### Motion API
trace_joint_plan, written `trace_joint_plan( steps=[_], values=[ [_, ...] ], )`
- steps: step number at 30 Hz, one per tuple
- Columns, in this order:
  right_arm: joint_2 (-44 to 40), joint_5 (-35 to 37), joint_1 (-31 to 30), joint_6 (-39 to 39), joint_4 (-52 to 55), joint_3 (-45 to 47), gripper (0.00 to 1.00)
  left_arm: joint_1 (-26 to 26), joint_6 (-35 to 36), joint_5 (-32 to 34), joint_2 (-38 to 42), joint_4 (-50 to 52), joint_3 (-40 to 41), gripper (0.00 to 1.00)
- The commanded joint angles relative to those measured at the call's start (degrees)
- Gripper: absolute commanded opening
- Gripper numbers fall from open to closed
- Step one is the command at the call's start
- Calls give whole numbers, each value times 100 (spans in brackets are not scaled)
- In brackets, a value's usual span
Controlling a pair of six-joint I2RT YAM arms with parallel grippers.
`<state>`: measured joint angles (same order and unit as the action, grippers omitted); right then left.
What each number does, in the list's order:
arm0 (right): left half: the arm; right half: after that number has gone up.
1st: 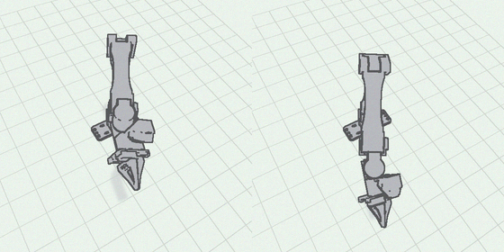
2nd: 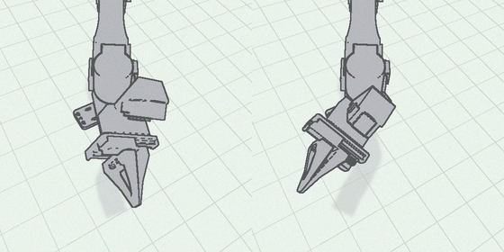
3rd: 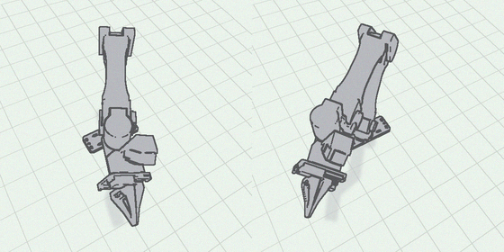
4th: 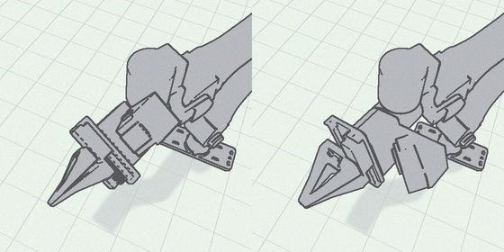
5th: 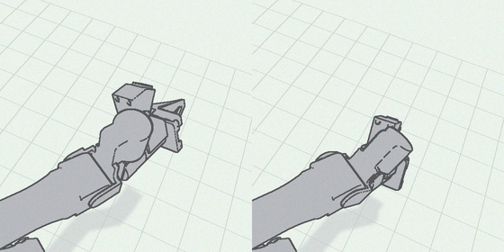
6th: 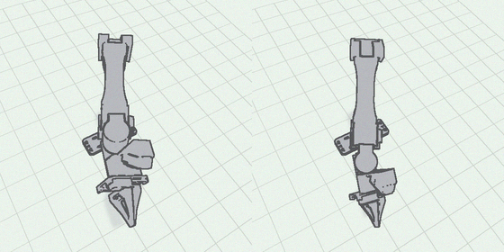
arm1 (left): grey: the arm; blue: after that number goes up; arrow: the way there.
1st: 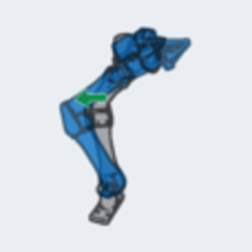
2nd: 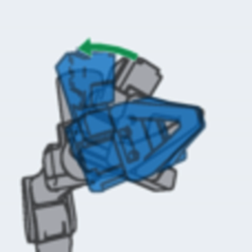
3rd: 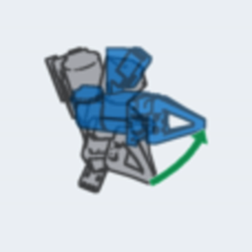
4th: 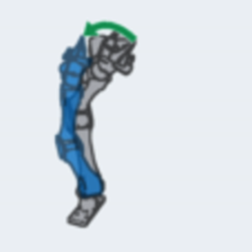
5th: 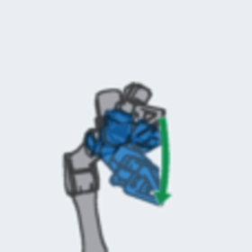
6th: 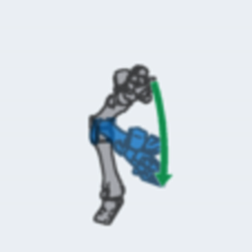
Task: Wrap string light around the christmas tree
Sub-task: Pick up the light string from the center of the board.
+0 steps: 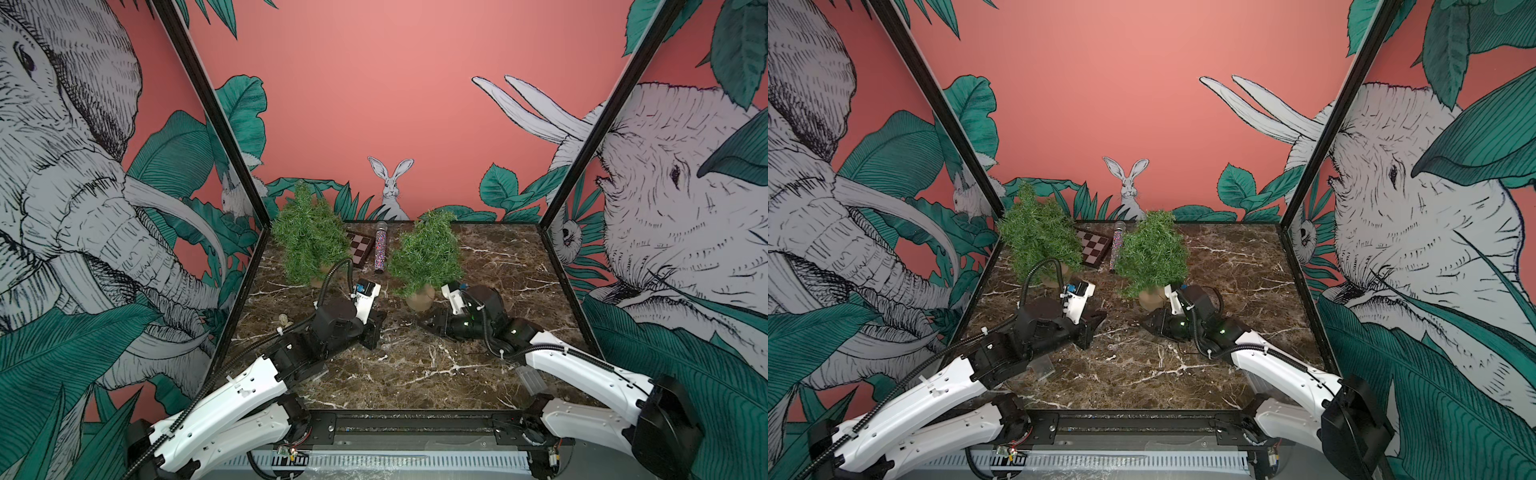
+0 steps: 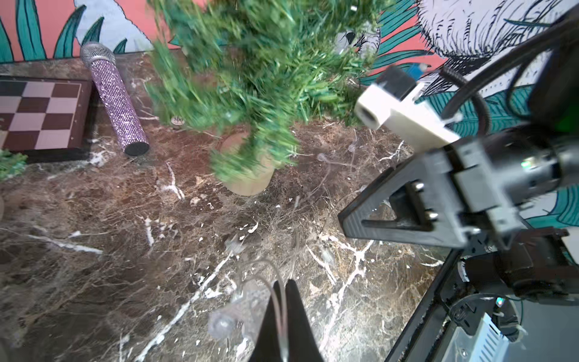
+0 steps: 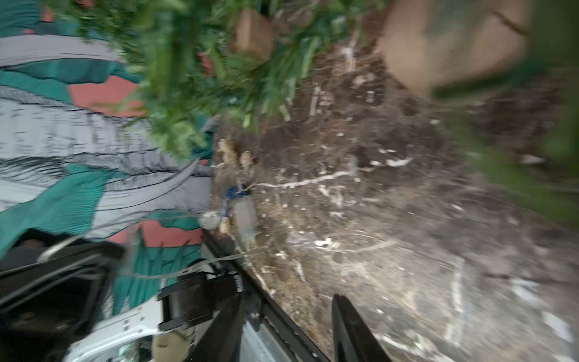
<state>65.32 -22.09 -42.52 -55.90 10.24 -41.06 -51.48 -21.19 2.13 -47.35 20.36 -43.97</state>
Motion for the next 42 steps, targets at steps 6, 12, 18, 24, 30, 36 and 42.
trace_joint_plan(
  steps=[6,12,18,24,30,36,42],
  values=[
    [574,2063,-652,1146,2170,-421,60,252,350,-13,39,1046,-496,0],
    [577,2359,-922,1288,1966,-287,60,288,273,-274,102,997,-427,0],
    [1153,2439,-1420,1259,1980,-1096,60,288,34,-570,185,876,-159,0],
    [1913,2655,-1942,266,1751,-1969,67,288,-115,-701,200,649,-34,0],
    [2425,2921,-2089,-724,1354,-2057,68,288,-218,-833,433,614,144,0],
    [2932,2979,-2197,-1524,1134,-2083,66,288,-288,-912,633,475,348,0],
    [3288,3007,-2222,-2060,603,-1922,62,288,-277,-947,695,355,380,0]
  ],
)
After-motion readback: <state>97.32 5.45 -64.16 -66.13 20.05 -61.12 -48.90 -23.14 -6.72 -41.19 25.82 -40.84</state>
